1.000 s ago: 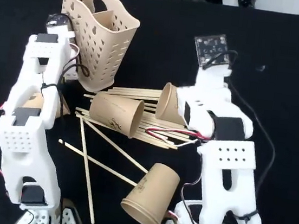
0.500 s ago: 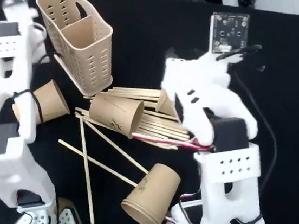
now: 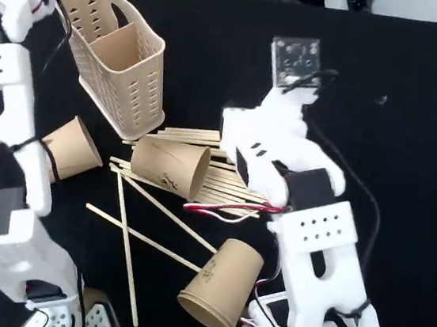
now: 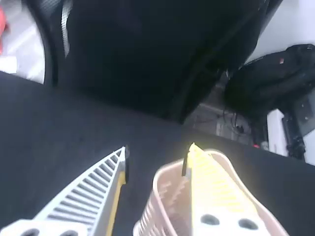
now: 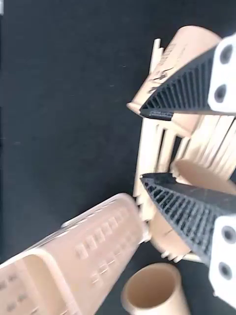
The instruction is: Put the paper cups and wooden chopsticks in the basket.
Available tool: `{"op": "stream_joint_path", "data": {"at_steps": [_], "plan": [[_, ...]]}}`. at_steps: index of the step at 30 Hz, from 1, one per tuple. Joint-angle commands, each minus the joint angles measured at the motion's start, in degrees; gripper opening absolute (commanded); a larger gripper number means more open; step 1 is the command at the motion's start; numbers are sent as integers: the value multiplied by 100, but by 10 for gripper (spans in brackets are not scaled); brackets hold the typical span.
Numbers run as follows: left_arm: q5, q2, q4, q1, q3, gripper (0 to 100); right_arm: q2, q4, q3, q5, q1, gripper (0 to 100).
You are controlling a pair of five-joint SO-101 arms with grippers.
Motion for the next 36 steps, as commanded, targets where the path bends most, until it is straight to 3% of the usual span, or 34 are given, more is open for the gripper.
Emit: {"op": "stream_joint_path", "data": {"at_steps": [1, 10, 16, 19, 21, 26, 31, 36], "plan": [[-369, 747, -246, 303, -655, 206, -48, -149, 224, 387, -35, 188], [-949, 2998, 1196, 374, -3468, 206, -48, -149, 532, 651, 475, 188], [-976, 3780, 2391, 374, -5270, 202, -48, -149, 532, 633, 492, 188], [-976, 3991, 2822, 382, -5842, 103, -48, -149, 532, 607, 484, 188], [-967, 4097, 3059, 382, -6018, 19, -48, -149, 532, 607, 484, 188], [-905, 4211, 3587, 576, -6053, 30, -48, -141, 532, 607, 510, 188], [-35, 4141, 3859, 927, -6062, 30, -57, -114, 532, 607, 545, 188], [202, 4141, 4369, 1253, -6062, 30, -57, -132, 488, 237, 1099, 188]]}}
